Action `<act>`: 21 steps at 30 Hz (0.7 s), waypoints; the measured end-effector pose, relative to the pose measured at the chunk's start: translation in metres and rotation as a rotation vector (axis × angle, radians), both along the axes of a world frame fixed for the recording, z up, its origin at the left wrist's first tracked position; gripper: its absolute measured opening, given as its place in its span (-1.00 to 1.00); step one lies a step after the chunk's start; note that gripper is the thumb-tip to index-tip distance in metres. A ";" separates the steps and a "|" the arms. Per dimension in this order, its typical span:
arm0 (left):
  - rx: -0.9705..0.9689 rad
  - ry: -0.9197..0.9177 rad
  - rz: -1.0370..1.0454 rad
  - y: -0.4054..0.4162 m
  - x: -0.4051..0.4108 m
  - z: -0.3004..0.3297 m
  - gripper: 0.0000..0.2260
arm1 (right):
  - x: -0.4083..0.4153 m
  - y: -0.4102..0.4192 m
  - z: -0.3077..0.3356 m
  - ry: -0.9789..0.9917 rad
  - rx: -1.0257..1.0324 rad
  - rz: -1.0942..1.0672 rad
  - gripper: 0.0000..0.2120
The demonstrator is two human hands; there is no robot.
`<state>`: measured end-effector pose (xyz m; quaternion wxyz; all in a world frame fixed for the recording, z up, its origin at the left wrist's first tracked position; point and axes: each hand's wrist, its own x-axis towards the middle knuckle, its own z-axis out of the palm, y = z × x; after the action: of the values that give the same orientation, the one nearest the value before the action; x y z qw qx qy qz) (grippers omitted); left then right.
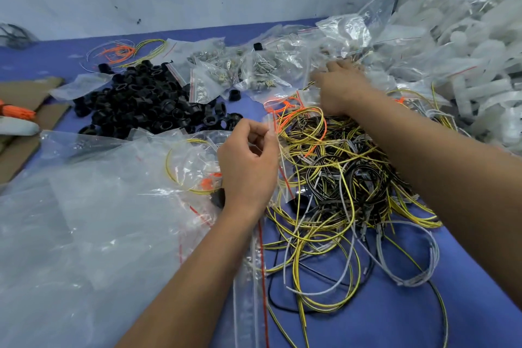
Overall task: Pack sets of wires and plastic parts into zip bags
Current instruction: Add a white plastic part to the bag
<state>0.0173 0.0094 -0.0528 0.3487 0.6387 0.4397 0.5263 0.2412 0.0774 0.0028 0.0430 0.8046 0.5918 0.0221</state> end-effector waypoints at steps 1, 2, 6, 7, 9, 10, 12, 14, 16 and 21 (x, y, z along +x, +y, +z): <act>-0.005 -0.003 -0.001 0.000 0.000 0.000 -0.87 | 0.001 0.000 -0.002 -0.014 0.006 0.005 -0.42; -0.009 -0.005 -0.002 0.001 0.000 -0.001 -0.87 | 0.002 0.002 -0.004 -0.015 0.056 0.007 -0.46; -0.016 -0.018 -0.002 0.002 0.000 -0.001 -0.87 | 0.002 0.000 -0.007 0.260 0.359 -0.103 -0.54; -0.015 -0.018 -0.001 0.002 0.000 -0.001 -0.87 | 0.004 -0.002 -0.007 0.346 0.403 -0.139 -0.56; -0.015 -0.018 0.001 0.001 0.000 0.000 -0.87 | 0.010 -0.006 -0.004 0.495 0.462 -0.192 -0.63; -0.016 -0.020 0.002 0.001 0.000 0.000 -0.87 | 0.012 -0.009 -0.002 0.552 0.489 -0.209 -0.66; -0.018 -0.027 0.005 0.001 0.000 0.001 -0.88 | 0.011 -0.019 0.001 0.675 0.566 -0.216 -0.69; -0.015 -0.033 0.014 0.000 0.000 0.002 -0.88 | 0.005 -0.031 0.004 0.806 0.673 -0.176 -0.74; -0.012 -0.039 0.025 0.000 0.000 0.003 -0.88 | -0.004 -0.044 0.007 0.877 0.786 -0.123 -0.81; -0.010 -0.067 0.050 0.000 -0.001 0.005 -0.89 | -0.035 -0.080 0.003 1.047 0.955 -0.036 -0.90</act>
<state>0.0162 0.0090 -0.0475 0.3533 0.6080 0.4462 0.5535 0.2062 -0.0026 0.0060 -0.6043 0.6502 0.4469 -0.1110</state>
